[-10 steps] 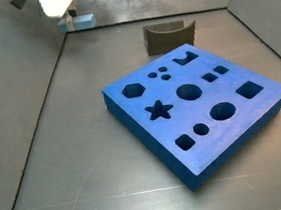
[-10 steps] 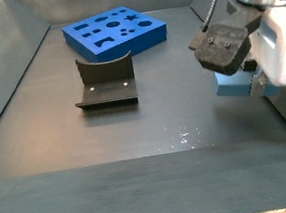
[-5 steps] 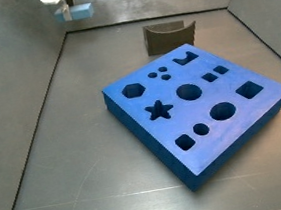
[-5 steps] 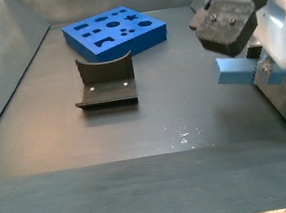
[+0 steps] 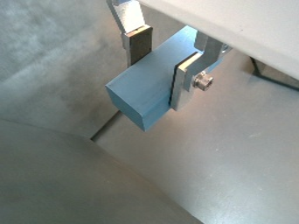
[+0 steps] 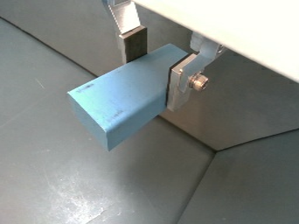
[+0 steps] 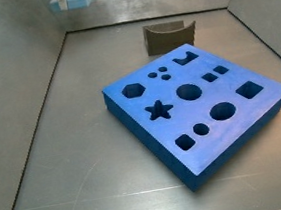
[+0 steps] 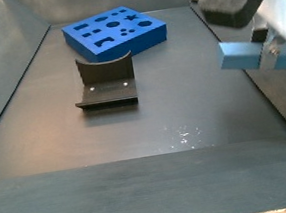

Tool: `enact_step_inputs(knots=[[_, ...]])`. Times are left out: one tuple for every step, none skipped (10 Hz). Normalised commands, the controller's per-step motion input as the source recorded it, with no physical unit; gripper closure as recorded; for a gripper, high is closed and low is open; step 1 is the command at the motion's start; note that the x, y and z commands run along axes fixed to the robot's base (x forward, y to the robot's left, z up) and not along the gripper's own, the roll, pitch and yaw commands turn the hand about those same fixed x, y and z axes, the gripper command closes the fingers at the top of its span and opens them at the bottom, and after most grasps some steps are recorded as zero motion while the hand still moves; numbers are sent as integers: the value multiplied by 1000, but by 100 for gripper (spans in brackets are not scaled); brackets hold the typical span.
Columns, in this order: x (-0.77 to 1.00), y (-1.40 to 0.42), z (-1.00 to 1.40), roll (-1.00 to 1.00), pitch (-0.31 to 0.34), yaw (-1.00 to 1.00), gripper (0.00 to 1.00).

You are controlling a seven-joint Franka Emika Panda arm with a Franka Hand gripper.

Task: Pick up the rectangle object. Move up. Place the rectangle object on the fixture. Regrasp the rectangle object. Move to above the board. Insert the rectangle object.
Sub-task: Place the rectangle object on the fixture.

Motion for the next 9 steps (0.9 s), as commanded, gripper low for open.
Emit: enact_step_inputs(knots=[[-52, -2, 923, 145, 90, 8, 100], [-48, 1, 815, 138, 95, 8, 100], [-34, 2, 665, 120, 94, 7, 100], [-29, 5, 546, 111, 102, 8, 100], [-26, 5, 464, 116, 104, 8, 100], [-24, 0, 297, 127, 108, 10, 100], [-20, -7, 168, 126, 111, 12, 100], [1000, -549, -115, -31, 13, 1000, 100], [1000, -547, -121, -32, 13, 1000, 100]])
